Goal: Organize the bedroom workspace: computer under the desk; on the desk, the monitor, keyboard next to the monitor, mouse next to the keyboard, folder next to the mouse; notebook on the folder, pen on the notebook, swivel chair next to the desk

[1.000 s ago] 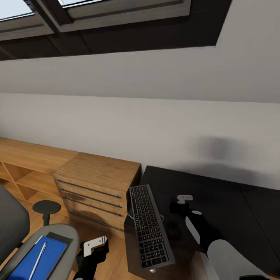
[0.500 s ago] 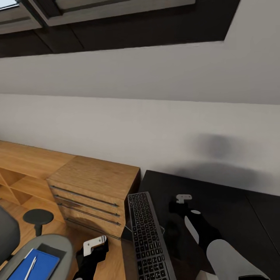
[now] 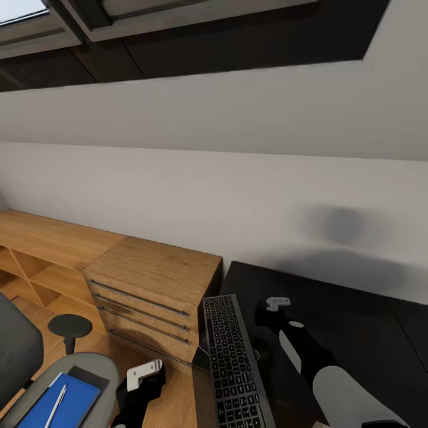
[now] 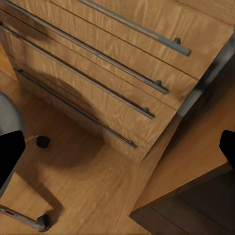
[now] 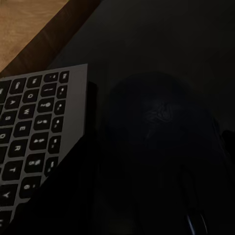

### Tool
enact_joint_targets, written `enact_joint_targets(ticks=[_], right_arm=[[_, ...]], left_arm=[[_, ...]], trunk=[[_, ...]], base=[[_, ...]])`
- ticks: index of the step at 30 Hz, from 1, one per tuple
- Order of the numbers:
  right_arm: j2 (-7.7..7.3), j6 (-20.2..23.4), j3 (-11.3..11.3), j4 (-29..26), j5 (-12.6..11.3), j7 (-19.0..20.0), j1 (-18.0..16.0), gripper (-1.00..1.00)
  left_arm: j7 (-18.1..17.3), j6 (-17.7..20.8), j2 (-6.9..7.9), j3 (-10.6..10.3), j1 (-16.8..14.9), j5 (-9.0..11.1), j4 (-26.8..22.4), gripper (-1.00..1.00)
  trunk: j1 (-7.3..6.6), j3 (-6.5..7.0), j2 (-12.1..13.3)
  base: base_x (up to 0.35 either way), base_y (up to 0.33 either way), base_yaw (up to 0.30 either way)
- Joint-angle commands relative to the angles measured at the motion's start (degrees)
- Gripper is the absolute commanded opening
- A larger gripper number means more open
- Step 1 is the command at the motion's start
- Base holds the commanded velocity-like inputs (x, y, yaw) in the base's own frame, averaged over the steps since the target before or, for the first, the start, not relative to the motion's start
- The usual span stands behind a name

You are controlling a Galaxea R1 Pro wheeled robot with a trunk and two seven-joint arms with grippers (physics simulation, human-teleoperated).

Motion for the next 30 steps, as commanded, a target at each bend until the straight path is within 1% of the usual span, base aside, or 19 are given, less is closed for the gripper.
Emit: enact_joint_targets(ticks=[1,5,11,12,13,16,21,30], right_arm=[[-0.04,0.3,0.1,-0.1,-0.7,0.2,0.0,-1.00],[-0.11,0.4,0.2,-0.1,-0.6,0.2,0.0,-1.00],[-0.05,1.4,0.5,0.0,-0.5,0.0,0.0,-1.00],[-0.15,1.7,0.2,-0.3,-0.6,0.2,0.0,-1.00],[0.07,2.0,-0.1,-0.1,-0.5,0.0,0.0,-1.00],[0.32,2.8,0.1,0.0,-0.4,-0.2,0.0,-1.00],[0.48,1.4,0.3,0.1,-0.5,-0.2,0.0,-1.00],[0.47,1.0,0.3,0.1,-0.5,-0.3,0.0,-1.00]], left_arm=[[0.4,0.2,0.01,-0.1,0.0,0.4,-0.3,1.00],[0.5,0.3,-0.02,0.0,0.0,0.5,-2.0,1.00],[0.5,0.3,-0.03,0.1,0.0,0.6,-2.7,1.00],[0.6,0.3,-0.03,0.4,0.0,0.5,-3.0,1.00],[0.6,0.2,-0.22,0.4,0.0,0.4,-3.3,1.00],[0.6,0.2,-0.44,0.4,0.0,0.4,-4.3,1.00],[0.6,0.1,0.05,0.3,0.0,0.4,-4.7,1.00],[0.6,0.1,0.23,0.3,0.0,0.4,-4.9,1.00]], trunk=[[0.01,-0.08,-0.1],[0.01,-0.08,-0.1],[0.01,-0.08,-0.1],[0.01,-0.08,-0.1],[0.01,-0.08,-0.1],[0.01,-0.08,-0.1],[0.01,-0.08,-0.1],[0.01,-0.08,-0.1]], base=[[0.000,0.000,0.021],[0.000,0.000,0.007],[0.000,0.000,0.000],[0.000,0.000,0.000],[0.000,0.000,0.000],[0.000,0.000,0.000],[0.000,0.000,0.000],[0.000,0.000,0.000]])
